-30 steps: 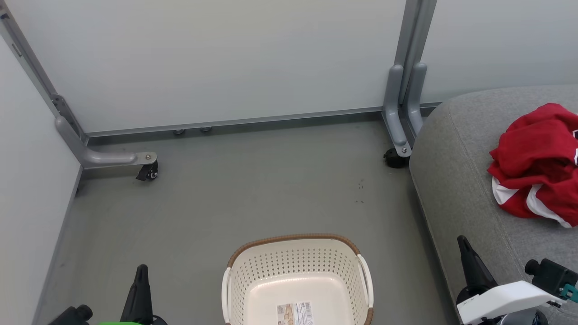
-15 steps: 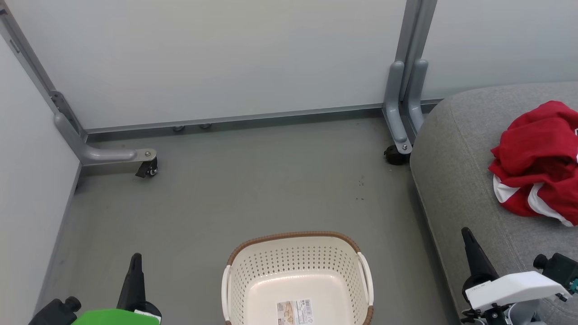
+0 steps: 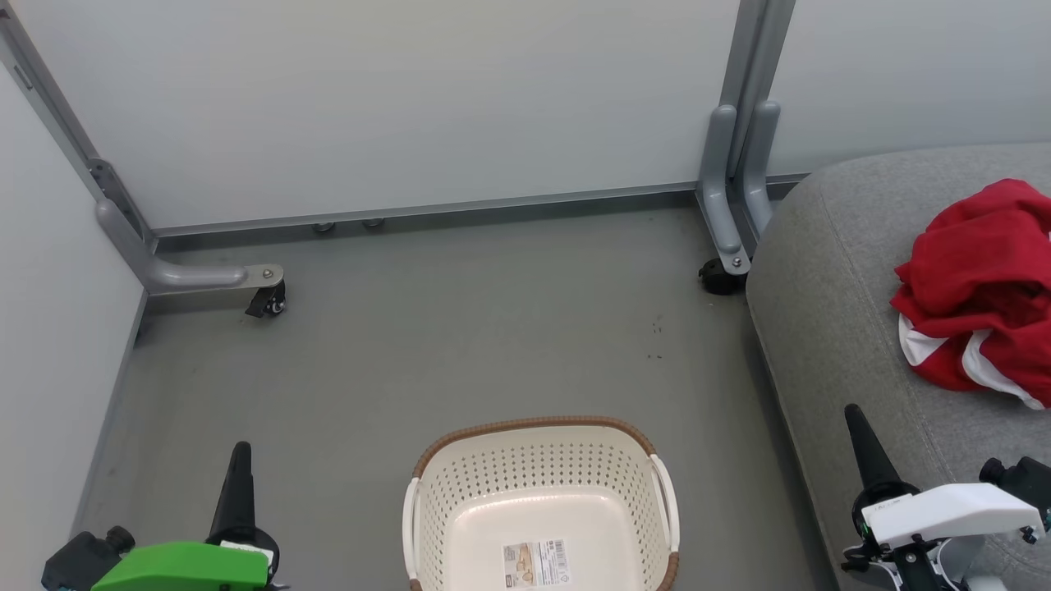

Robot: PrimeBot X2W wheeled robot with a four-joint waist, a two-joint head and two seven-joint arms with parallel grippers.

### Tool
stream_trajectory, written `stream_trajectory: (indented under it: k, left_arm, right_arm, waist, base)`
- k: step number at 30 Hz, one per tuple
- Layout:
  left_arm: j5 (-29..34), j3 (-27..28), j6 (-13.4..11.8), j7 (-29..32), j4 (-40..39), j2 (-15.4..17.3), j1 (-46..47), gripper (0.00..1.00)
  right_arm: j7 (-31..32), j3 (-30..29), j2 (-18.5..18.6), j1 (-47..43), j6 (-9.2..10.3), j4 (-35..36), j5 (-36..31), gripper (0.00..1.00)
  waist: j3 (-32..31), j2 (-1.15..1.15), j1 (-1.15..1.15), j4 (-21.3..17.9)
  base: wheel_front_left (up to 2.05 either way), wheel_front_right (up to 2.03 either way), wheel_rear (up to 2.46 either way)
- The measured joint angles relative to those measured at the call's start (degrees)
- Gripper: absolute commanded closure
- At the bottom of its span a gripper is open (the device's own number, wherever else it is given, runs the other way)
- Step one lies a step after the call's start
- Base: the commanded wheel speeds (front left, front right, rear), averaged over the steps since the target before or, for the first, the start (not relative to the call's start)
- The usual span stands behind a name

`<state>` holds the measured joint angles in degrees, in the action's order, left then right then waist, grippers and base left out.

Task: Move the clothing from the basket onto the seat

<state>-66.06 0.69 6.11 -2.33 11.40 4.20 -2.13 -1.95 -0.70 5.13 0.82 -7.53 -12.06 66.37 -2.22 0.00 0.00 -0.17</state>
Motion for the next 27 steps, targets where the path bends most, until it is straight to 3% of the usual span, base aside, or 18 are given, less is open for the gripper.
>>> stream_trajectory:
  k: [27]
  left_arm:
    - [-14.7, 2.1, 0.7, 3.8, 1.4, 0.0, 4.1, 1.00]
  right_arm:
    - [4.0, -2.4, -0.7, 2.8, 0.01, -1.0, 14.3, 1.00]
  waist:
    - [1.1, 0.00, 0.00, 0.1]
  base:
    - [0.00, 0.00, 0.00]
